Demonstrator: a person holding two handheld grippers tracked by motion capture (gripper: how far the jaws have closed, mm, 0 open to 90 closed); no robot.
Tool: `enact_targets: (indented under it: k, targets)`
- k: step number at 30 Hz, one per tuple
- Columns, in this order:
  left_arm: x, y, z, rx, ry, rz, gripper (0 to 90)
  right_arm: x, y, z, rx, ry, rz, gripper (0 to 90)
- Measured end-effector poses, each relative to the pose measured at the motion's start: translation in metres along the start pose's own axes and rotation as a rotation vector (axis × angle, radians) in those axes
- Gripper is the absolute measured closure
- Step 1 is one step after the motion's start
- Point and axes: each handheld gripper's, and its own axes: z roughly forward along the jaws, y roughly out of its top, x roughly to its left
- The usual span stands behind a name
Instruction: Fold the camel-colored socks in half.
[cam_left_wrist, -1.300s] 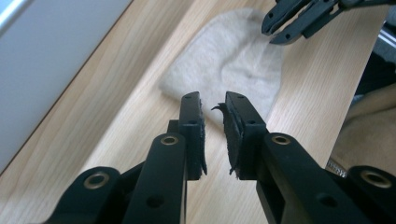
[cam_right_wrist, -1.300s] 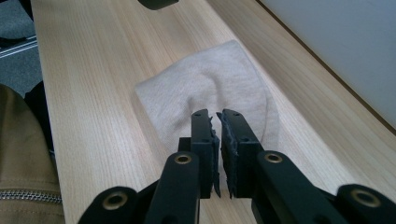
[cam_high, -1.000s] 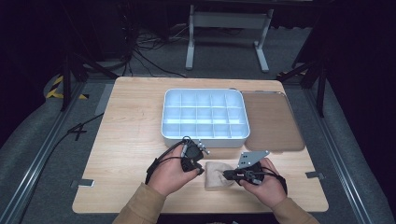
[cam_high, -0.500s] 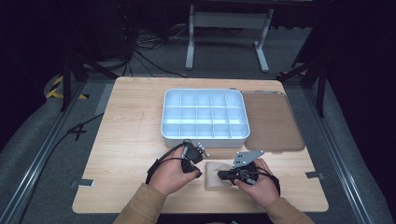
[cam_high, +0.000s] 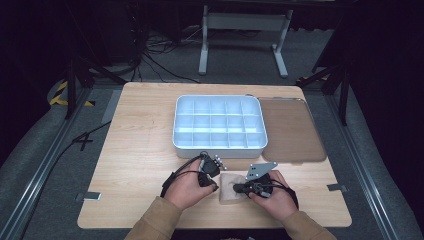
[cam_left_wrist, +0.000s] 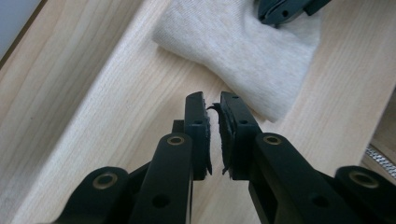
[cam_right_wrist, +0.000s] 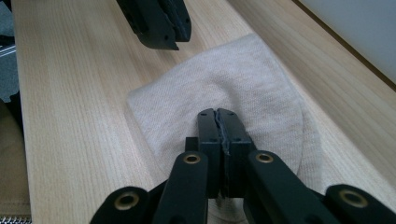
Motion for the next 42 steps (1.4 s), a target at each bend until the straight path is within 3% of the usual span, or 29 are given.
enact_targets:
  k: [15,21,34,39,42]
  targets:
    - [-0.004,0.01,0.014,0.026,0.029,0.052,82.7,0.0,-0.003,-0.002,-0.01,-0.001,0.0,89.4]
    - [-0.004,0.011,0.015,0.019,0.029,0.054,82.3,0.0,-0.004,-0.001,-0.016,0.0,0.002,89.4]
    - [-0.012,0.016,0.006,-0.082,-0.008,0.097,82.3,0.001,-0.004,-0.002,-0.015,-0.003,0.0,89.4]
    - [-0.02,0.022,0.002,-0.145,-0.034,0.154,83.0,0.002,-0.004,-0.002,-0.016,-0.009,-0.009,89.4]
    - [-0.026,0.025,0.004,-0.141,-0.014,0.177,83.4,0.003,-0.004,-0.001,-0.013,-0.013,-0.016,89.3]
